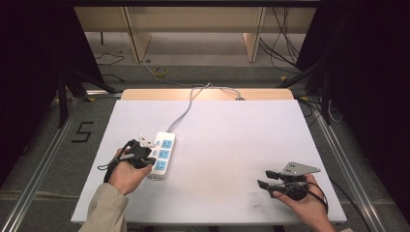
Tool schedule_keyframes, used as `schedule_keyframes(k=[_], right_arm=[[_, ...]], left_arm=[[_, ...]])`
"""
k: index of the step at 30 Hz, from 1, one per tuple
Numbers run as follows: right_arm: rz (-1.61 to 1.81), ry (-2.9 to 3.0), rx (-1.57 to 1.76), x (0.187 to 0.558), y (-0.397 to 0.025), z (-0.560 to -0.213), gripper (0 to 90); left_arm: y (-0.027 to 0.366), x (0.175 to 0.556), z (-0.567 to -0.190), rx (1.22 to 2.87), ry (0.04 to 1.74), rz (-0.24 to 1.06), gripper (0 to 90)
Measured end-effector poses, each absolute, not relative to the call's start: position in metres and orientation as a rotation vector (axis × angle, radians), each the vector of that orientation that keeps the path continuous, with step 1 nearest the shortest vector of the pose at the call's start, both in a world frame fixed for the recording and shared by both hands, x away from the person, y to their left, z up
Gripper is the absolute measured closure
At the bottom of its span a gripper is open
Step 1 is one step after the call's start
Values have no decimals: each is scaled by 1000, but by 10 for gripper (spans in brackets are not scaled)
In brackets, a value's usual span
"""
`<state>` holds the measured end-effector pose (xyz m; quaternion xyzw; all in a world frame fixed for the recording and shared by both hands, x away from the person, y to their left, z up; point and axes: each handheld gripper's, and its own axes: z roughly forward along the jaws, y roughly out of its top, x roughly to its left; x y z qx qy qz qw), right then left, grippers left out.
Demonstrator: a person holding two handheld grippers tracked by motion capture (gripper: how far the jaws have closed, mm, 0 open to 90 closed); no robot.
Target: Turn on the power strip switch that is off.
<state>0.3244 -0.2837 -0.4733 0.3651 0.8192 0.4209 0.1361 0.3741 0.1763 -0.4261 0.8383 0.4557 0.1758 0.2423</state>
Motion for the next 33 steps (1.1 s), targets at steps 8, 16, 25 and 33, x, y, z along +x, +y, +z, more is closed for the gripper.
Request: schedule_keyframes(k=[8,16,25,33], right_arm=[[1217,2372,1056,324,-284,-473,490],[1217,2371,1056,324,-284,-473,490],[1217,2371,1056,324,-284,-473,490],[1217,2371,1058,324,-284,-473,490]], left_arm=[[179,376,-425,2284,1271,473,897],[180,378,-424,2288,1298,462,897],[179,379,-424,2290,1327,451,897],[179,381,-425,2295,1345,442,897]])
